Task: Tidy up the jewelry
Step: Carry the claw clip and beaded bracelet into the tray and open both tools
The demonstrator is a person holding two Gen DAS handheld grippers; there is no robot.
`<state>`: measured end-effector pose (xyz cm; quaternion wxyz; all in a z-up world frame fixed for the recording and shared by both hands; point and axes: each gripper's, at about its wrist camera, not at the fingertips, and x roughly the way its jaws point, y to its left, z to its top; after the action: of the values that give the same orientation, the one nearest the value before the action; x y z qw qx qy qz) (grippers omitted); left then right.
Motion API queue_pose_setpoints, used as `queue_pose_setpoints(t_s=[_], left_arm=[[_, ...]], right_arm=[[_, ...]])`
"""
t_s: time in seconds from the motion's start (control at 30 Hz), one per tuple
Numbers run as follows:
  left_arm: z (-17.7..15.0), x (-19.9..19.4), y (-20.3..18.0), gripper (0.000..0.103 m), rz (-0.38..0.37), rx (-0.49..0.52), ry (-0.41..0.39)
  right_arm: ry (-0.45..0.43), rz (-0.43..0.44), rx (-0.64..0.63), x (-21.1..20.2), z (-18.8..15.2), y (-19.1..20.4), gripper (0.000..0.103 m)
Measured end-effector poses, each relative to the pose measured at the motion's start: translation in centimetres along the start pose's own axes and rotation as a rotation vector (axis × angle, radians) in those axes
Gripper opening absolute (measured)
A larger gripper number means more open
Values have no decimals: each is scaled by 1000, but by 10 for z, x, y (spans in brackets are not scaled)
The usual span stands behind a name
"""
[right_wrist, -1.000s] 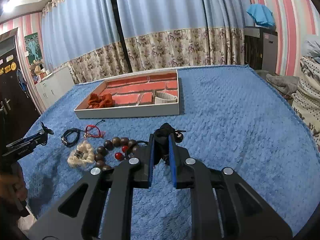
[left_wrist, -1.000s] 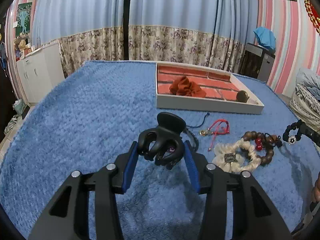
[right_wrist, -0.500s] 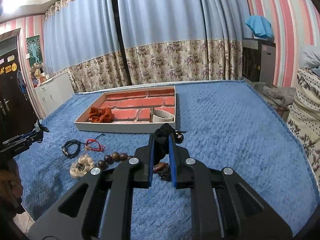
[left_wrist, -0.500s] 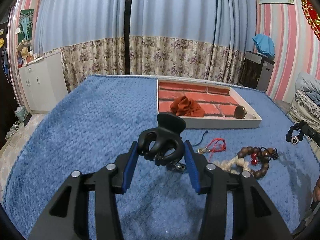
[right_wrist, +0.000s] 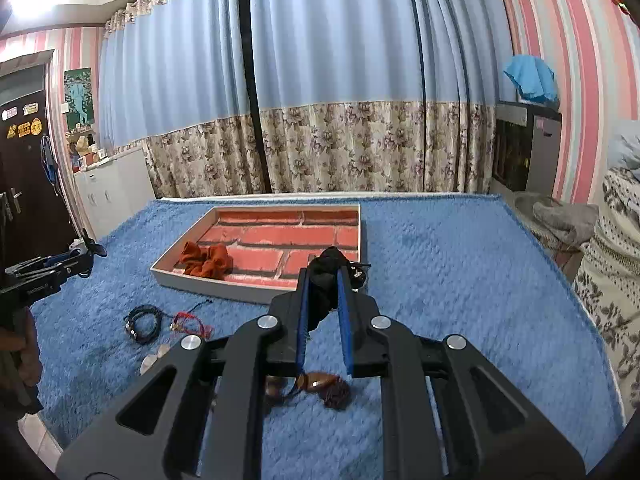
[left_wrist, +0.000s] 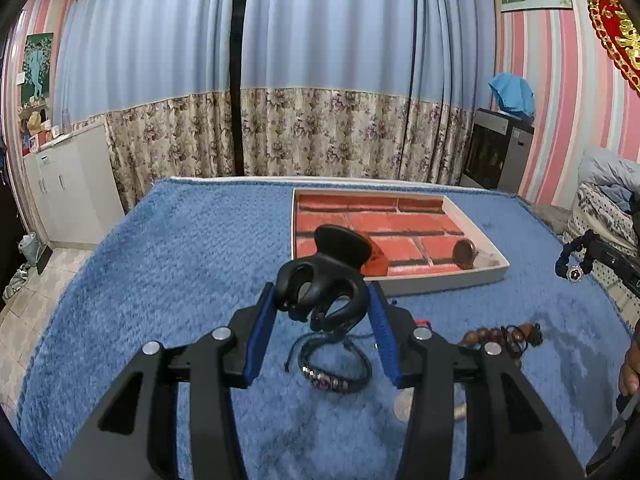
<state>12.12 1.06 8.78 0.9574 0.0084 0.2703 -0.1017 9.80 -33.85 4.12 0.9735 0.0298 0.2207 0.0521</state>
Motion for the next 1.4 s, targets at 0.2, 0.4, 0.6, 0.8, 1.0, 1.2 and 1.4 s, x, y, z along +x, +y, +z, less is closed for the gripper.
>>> queue_pose_setpoints(t_s=[0.2, 0.4, 0.6, 0.8, 1.0, 1.2, 1.4], left_arm=[[27, 8, 3, 46, 25, 20, -36], [60, 28, 6, 46, 31, 31, -69], [88, 59, 2, 46, -13, 37, -75], [105, 102, -5, 46, -26, 33, -26], [101, 159, -10, 46, -4, 40, 26], [85, 214, -5, 46, -5, 37, 152], [68, 239, 0, 46, 5, 31, 233]], right_arm=[[-21, 8, -5, 13, 22, -2, 14], [-25, 18, -14, 38, 51, -5, 14], [-5, 43, -10, 75, 79, -8, 14], [31, 57, -18, 115, 97, -5, 14], [122, 42, -34, 181, 90, -4, 14], [244, 68, 47, 236, 77, -23, 14], [331, 51, 53, 261, 61, -28, 14]])
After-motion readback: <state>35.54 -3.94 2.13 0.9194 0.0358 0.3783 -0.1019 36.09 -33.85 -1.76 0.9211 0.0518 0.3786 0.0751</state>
